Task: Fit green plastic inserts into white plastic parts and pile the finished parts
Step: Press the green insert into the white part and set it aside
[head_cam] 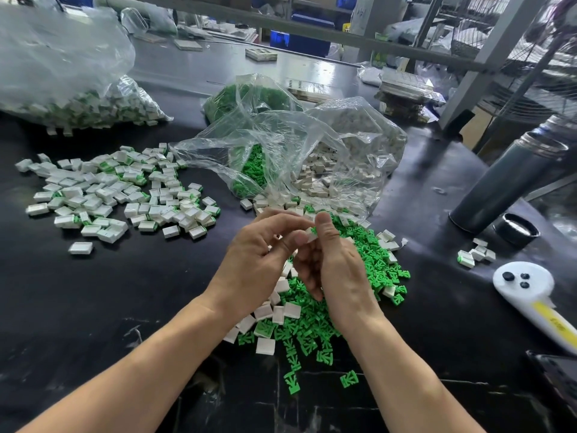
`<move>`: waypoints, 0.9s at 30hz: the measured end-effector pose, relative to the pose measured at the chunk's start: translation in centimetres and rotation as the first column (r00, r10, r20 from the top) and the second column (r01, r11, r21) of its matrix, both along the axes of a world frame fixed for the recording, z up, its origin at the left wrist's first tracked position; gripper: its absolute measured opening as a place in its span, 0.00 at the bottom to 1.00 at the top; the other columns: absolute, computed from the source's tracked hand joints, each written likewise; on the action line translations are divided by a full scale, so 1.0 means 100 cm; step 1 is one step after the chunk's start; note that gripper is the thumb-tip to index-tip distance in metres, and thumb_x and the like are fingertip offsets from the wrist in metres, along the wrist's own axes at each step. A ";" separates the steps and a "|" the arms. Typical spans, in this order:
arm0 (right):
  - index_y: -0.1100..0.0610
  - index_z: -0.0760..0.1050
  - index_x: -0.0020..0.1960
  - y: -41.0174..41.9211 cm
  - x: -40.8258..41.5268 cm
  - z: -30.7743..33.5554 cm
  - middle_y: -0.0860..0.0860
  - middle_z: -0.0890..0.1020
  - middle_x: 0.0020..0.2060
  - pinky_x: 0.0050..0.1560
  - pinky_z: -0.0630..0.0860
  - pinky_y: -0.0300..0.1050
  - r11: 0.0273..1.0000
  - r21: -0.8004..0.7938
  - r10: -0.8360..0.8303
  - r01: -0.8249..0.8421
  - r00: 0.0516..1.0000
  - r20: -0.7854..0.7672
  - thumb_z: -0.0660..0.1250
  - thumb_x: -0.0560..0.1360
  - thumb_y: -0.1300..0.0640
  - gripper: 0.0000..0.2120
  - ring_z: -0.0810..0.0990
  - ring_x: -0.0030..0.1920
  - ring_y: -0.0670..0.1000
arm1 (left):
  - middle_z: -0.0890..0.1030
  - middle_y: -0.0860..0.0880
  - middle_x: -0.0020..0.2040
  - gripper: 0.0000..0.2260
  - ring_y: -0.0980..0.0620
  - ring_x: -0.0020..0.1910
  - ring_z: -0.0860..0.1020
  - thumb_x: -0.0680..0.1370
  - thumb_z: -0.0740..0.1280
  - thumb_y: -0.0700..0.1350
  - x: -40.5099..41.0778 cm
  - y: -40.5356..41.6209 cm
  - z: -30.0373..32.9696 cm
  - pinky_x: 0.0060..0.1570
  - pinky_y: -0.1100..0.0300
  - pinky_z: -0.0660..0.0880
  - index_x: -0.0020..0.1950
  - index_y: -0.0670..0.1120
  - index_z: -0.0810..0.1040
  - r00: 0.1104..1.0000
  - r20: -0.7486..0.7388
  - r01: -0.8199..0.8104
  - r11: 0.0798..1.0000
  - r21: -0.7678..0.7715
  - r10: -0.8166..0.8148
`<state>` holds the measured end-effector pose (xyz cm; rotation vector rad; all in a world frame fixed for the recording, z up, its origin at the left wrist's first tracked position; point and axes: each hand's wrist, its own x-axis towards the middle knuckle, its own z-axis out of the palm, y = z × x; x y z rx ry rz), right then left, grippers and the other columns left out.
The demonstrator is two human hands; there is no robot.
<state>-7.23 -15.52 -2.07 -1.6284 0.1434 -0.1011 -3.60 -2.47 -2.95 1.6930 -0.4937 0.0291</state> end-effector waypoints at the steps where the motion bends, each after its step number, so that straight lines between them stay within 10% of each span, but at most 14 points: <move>1: 0.48 0.80 0.31 0.001 0.000 0.000 0.52 0.75 0.27 0.23 0.65 0.38 1.000 -0.003 0.000 0.000 1.000 0.013 0.51 0.83 0.34 0.32 0.70 0.25 0.46 | 0.82 0.49 0.55 0.06 0.50 0.51 0.83 0.79 0.72 0.42 -0.001 -0.001 0.000 0.57 0.45 0.79 0.55 0.47 0.85 1.000 -0.013 0.000 1.000 0.000 0.000; 21: 0.48 0.76 0.32 0.007 0.012 -0.015 0.43 0.70 0.24 0.31 0.65 0.46 0.990 -0.124 -0.065 0.069 0.997 0.032 0.48 0.84 0.36 0.31 0.67 0.27 0.45 | 0.85 0.43 0.42 0.04 0.52 0.39 0.82 0.79 0.70 0.36 0.000 -0.002 0.002 0.42 0.64 0.77 0.52 0.40 0.84 0.991 -0.125 0.032 0.996 -0.081 -0.042; 27: 0.45 0.80 0.33 0.013 0.011 -0.017 0.40 0.80 0.28 0.34 0.72 0.37 0.949 -0.264 -0.149 0.174 0.983 0.110 0.46 0.85 0.41 0.31 0.78 0.31 0.39 | 0.87 0.43 0.46 0.04 0.42 0.47 0.84 0.79 0.71 0.35 -0.002 -0.004 0.000 0.50 0.49 0.82 0.50 0.41 0.85 0.993 -0.117 -0.014 0.998 -0.066 0.006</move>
